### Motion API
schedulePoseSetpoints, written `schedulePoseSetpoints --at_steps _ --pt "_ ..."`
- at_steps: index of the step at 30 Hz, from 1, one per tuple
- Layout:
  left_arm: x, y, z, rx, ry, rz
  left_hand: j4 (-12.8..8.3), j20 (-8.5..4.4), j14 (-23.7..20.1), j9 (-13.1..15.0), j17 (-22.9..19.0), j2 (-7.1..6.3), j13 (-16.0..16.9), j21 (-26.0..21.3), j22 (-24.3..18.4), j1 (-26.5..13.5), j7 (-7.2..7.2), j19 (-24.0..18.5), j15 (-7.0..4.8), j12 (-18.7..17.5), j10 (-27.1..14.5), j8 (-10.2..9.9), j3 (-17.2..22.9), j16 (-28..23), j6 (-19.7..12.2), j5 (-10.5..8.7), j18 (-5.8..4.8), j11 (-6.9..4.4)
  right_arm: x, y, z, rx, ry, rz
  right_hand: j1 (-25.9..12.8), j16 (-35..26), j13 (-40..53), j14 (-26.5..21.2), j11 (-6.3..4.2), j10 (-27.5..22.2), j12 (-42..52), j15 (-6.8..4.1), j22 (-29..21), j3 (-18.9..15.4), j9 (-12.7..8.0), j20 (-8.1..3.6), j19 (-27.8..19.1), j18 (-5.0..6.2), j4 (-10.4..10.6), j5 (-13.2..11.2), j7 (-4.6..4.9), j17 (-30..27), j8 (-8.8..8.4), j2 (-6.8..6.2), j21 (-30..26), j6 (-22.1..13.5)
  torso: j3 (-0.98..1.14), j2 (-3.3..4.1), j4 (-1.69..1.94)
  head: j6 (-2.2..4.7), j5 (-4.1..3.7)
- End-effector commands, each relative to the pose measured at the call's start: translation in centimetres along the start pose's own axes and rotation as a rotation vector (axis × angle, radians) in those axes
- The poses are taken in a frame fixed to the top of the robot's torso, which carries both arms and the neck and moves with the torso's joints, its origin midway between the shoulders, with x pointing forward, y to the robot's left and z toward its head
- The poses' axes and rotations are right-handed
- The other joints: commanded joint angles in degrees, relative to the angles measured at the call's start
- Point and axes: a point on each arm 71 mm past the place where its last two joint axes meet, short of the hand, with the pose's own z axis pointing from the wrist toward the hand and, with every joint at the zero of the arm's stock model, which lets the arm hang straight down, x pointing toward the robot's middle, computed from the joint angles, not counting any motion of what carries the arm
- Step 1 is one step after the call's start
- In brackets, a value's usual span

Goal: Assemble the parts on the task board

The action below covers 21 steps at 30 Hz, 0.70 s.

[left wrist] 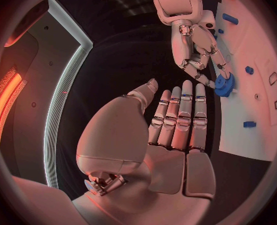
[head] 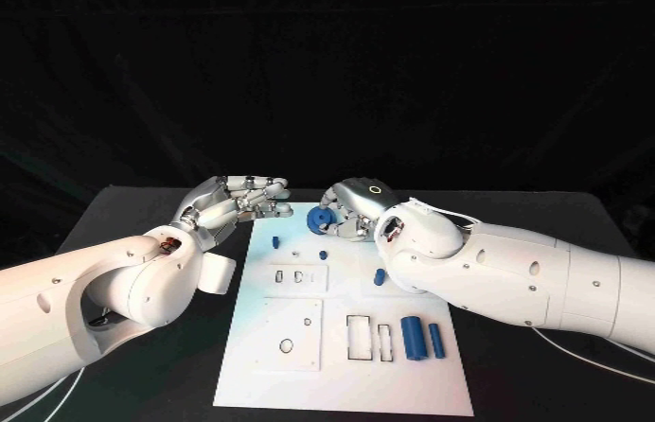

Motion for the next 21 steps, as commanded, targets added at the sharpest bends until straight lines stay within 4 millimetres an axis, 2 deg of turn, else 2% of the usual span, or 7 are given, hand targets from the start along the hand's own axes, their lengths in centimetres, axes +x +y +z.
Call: schedulePoseSetpoints --at_steps 1,8,14,16,21 --pt "0.3 -0.1 0.1 0.007 0.022 -0.011 0.07 0.0 -0.05 -0.06 0.07 0.25 0.04 -0.24 -0.08 -0.3 0.0 -0.29 0.11 -0.29 0.01 -0.33 -0.27 -0.32 0.15 0.02 0.23 0.18 0.2 0.0 0.3 0.004 -0.012 -0.019 -0.13 0.2 5.98 5.97 -0.06 0.36 0.07 -0.38 14.77 0.31 0.25 -0.32 5.82 -0.73 0.03 -0.27 -0.76 15.1 0.21 -0.44 0.07 1.29 0.04 -0.01 -0.02 -0.16 0.15" --pt "0.3 -0.1 0.1 0.007 0.024 -0.012 0.07 0.0 -0.05 -0.06 0.07 0.25 0.04 -0.24 -0.08 -0.3 0.0 -0.29 0.11 -0.29 0.01 -0.33 -0.27 -0.32 0.15 0.02 0.23 0.18 0.9 0.1 0.6 0.014 0.003 -0.023 -0.33 0.2 5.9 5.97 -0.01 0.27 -0.04 -0.35 14.74 0.39 0.21 -0.3 5.8 -0.72 0.1 -0.32 -0.7 15.1 0.02 -0.54 0.05 1.14 0.05 -0.03 -0.19 -0.19 0.31" --pt "0.4 -0.1 0.1 0.006 0.026 -0.013 0.07 0.0 -0.05 -0.06 0.07 0.25 0.04 -0.24 -0.08 -0.3 0.0 -0.29 0.11 -0.29 0.01 -0.33 -0.27 -0.32 0.15 0.02 0.23 0.18 1.5 0.4 0.9 0.014 0.027 -0.025 -0.72 0.2 5.7 5.97 0.11 0.05 -0.28 -0.27 14.68 0.47 0.13 -0.25 5.77 -0.7 0.21 -0.55 -0.56 15.1 -0.34 -0.83 0.0 0.84 0.02 -0.05 -0.05 -0.36 0.26" --pt "0.4 -0.1 0.1 0.006 0.026 -0.013 0.02 0.01 -0.06 -0.06 0.08 0.28 0.04 -0.26 -0.11 -0.26 0.0 -0.3 0.12 -0.34 -0.01 -0.37 -0.26 -0.37 0.13 0.02 0.24 0.19 1.7 0.5 0.9 0.012 0.036 -0.025 -0.82 0.2 5.69 5.97 0.14 0.03 -0.3 -0.24 14.65 0.49 0.12 -0.23 5.75 -0.69 0.23 -0.65 -0.53 15.1 -0.44 -0.92 -0.02 0.79 0.05 -0.02 -0.06 -0.45 0.56" --pt "0.4 -0.1 0.1 0.005 0.026 -0.013 0.03 0.01 -0.06 -0.07 0.09 0.27 0.04 -0.27 -0.12 -0.28 0.02 -0.31 0.12 -0.36 -0.01 -0.39 -0.28 -0.39 0.12 0.01 0.24 0.2 2.0 0.7 0.9 0.011 0.047 -0.024 -1.01 0.2 5.59 5.97 0.2 -0.08 -0.43 -0.18 14.69 0.52 0.08 -0.19 5.77 -0.7 0.27 -0.93 -0.47 15.1 -0.61 -1.09 0.0 0.68 0.03 -0.06 -0.1 -0.53 0.54"
